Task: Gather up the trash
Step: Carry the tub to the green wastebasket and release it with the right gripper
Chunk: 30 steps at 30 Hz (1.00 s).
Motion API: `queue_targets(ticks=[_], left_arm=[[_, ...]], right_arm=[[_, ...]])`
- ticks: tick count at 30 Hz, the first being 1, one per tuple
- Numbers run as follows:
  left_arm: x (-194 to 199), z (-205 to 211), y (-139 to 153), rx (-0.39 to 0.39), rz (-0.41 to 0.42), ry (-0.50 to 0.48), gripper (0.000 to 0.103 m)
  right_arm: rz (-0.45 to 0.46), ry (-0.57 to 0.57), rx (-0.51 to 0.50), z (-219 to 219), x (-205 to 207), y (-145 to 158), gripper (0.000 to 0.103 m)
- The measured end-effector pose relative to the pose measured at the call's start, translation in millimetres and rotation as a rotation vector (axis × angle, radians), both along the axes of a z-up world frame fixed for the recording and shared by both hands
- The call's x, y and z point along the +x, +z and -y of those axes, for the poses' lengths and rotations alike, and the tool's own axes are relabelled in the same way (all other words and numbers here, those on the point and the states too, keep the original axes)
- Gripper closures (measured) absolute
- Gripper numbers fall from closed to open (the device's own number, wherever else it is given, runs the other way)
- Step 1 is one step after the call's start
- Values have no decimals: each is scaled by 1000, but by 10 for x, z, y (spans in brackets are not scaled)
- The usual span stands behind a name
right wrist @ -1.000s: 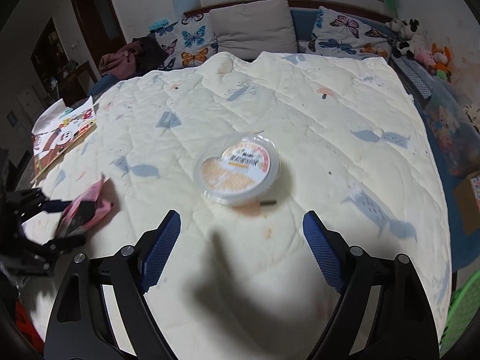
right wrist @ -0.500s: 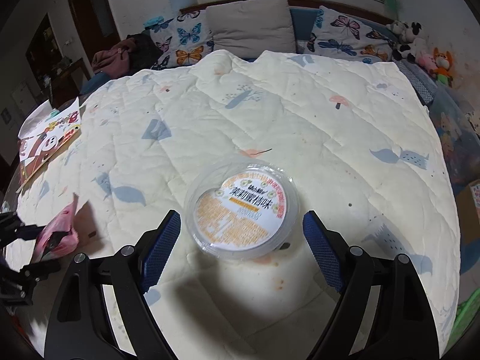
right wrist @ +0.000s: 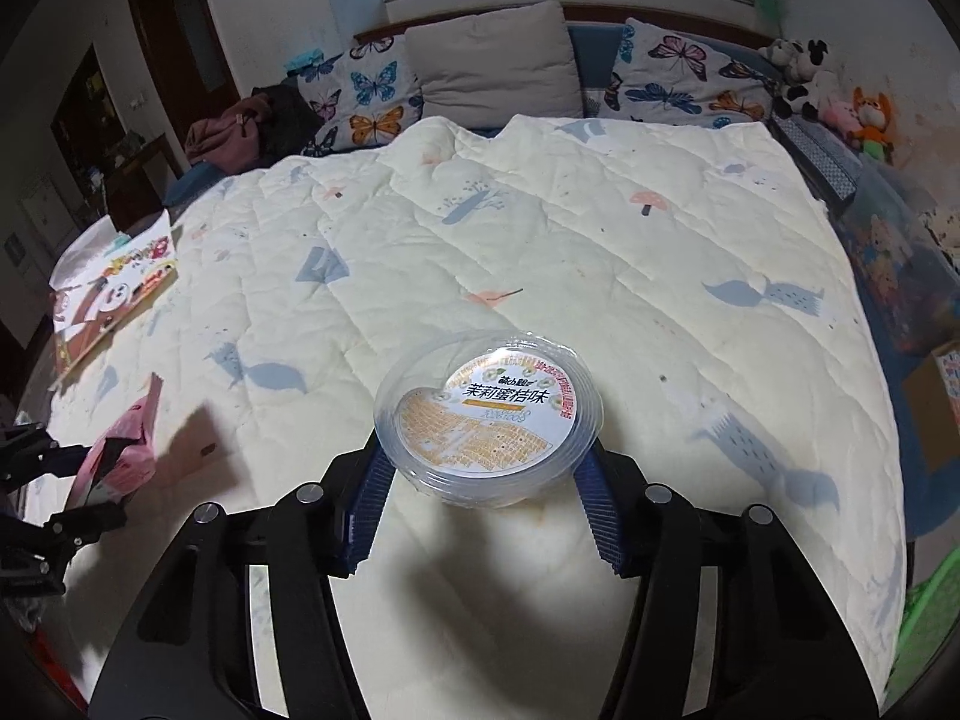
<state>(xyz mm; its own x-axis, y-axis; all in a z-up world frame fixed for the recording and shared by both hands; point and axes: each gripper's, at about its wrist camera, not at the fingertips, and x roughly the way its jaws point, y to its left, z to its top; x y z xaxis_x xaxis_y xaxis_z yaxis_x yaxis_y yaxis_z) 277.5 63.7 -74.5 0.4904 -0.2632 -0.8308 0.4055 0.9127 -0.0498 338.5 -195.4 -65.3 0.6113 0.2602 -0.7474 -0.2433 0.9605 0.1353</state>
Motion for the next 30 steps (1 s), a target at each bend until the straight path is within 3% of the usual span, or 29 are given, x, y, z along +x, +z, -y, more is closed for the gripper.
queue_targets(ticks=[16, 30], left_arm=[[-491, 588, 254, -32, 35, -94, 58], [-868, 1517, 376, -64, 39, -253, 58]], right_arm=[[41, -35, 29, 447, -997, 242, 45], [58, -271, 30, 1630, -2001, 227, 45]])
